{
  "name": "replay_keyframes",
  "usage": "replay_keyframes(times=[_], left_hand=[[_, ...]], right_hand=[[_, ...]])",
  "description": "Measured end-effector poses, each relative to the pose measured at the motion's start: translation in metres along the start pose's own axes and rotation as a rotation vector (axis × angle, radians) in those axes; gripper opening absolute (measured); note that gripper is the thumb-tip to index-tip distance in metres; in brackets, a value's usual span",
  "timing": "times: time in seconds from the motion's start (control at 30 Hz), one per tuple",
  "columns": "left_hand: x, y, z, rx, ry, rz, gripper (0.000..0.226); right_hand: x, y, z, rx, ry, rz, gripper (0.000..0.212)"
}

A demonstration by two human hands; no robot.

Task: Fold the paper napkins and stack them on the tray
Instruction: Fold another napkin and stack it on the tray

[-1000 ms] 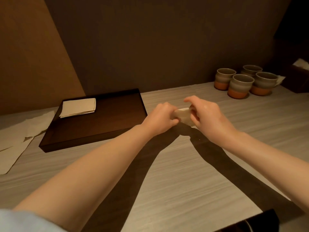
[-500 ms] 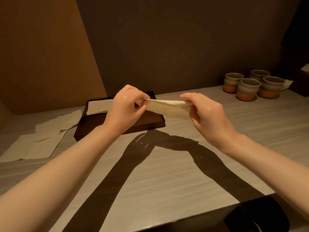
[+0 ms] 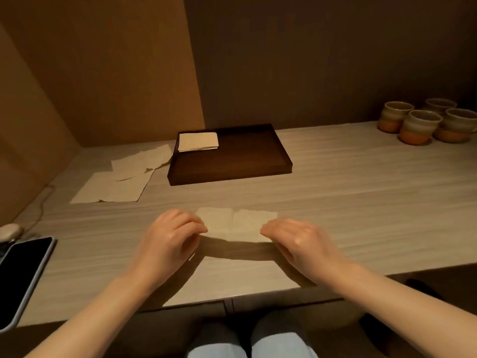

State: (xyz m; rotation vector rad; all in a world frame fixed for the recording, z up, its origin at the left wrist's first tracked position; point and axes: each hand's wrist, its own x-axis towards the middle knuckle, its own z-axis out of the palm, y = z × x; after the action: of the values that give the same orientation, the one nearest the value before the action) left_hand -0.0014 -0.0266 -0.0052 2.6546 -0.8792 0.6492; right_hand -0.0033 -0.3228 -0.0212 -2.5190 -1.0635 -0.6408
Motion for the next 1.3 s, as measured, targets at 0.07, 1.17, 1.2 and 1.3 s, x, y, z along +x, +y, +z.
replay_keyframes(times=[0.07,1.17,1.2,1.3], left_hand=[[-0.018,-0.004,0.004,0.017,-0.065,-0.043,0.020],[-0.058,0.037,0.006,-0.049,-0.397,0.040,0.059],[-0.058,0.037,0.005,-0.044,-0.376,0.042,0.057],[-0.062,0.036,0.004,-0.026,-0.312,0.055,0.051]], right_hand=[[-0.008,-0.006,0.012,-0.002,-0.042,-0.019,0.024],[-0.012,-0.018,-0.005,-0.045,-0.437,-0.150,0.047],[-0.014,-0.018,-0.005,-0.026,-0.468,-0.151,0.048],[-0.016,-0.015,-0.008,0.043,-0.470,-0.134,0.046]])
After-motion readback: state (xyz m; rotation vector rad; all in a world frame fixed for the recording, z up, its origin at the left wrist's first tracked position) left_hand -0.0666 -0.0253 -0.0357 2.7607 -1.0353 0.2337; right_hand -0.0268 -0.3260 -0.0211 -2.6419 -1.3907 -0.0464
